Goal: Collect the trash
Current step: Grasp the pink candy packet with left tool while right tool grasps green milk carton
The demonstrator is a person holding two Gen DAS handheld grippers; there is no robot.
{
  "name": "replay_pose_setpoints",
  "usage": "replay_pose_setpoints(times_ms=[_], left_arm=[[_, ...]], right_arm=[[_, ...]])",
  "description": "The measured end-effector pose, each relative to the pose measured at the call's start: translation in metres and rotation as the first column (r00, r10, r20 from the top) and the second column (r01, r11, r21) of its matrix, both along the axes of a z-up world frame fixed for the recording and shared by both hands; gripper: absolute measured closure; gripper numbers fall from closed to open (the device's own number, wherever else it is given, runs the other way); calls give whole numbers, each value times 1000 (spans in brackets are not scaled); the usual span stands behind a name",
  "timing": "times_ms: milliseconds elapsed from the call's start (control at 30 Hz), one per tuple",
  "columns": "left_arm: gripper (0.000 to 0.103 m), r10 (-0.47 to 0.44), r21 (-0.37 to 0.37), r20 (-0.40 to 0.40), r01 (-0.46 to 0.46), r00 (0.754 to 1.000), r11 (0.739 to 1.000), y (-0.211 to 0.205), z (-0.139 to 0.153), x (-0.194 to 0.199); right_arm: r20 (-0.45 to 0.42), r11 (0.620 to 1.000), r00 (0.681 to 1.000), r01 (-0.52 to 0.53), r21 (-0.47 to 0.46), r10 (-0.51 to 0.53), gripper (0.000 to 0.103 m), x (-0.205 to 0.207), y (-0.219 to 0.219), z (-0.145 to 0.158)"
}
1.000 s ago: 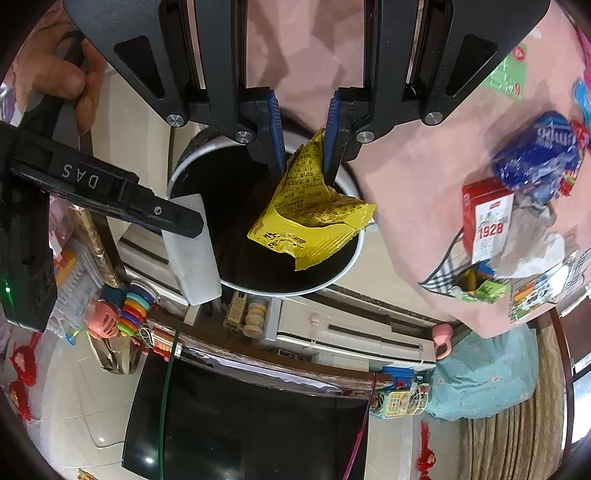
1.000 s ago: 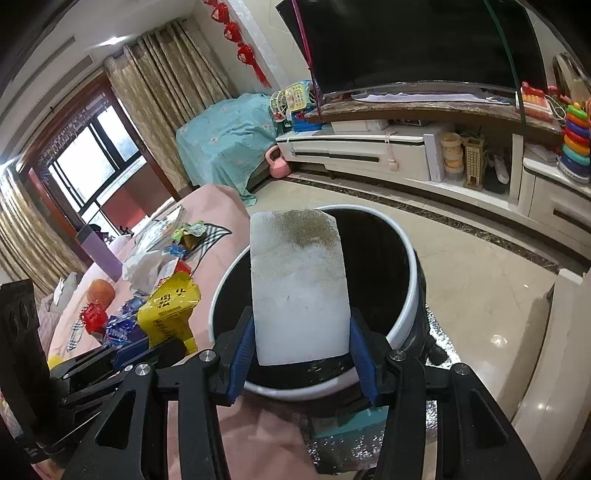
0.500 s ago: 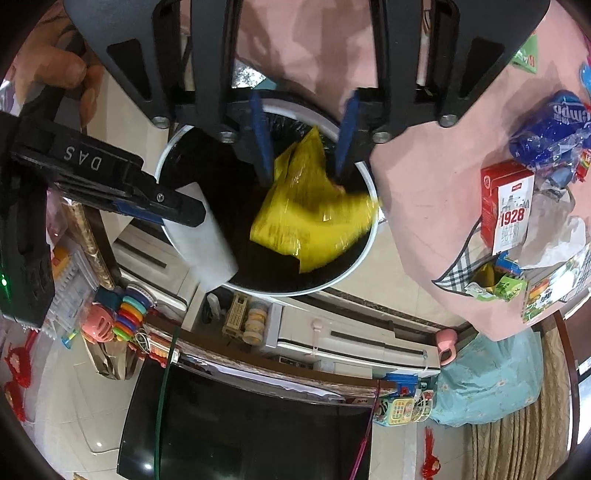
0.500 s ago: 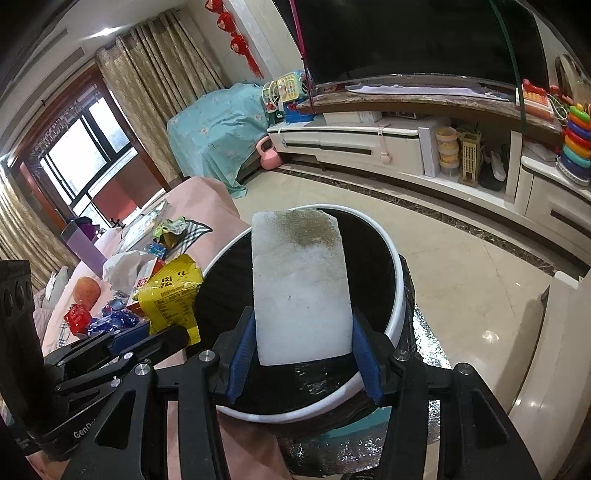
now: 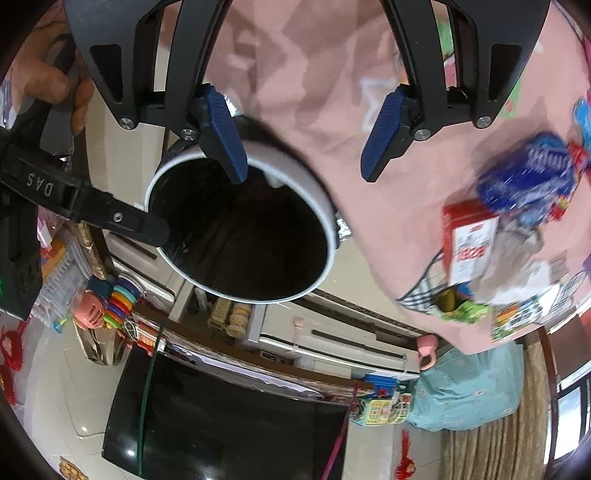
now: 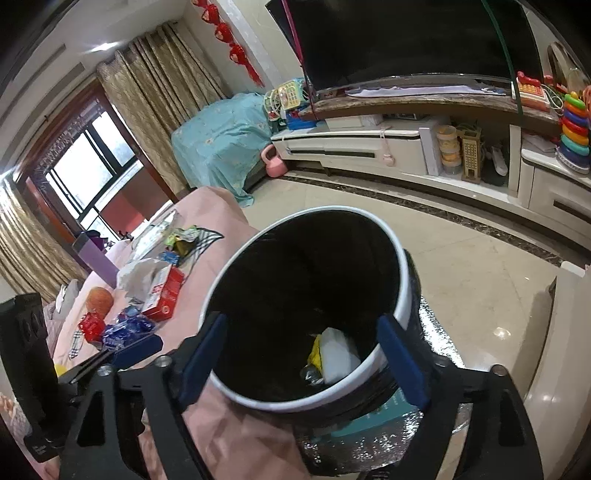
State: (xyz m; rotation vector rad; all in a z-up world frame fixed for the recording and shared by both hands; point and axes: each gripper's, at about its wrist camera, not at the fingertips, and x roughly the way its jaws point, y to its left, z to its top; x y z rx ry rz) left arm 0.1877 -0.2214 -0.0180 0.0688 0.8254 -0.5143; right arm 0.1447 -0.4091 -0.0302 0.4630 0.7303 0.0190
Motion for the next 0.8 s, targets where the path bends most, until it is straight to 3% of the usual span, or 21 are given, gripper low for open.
replay_pose_setpoints(times_ms=[300,800], left_arm=[[35,77,-20,-19,-77,997,997,52,-6,-22],[35,234,-36,-22,-235,972,971,152,-14,-56]], right_arm=[[56,999,998,-43,5,43,12,-20,37,9],[48,985,984,-174,15,174,11,-35,110,-1]])
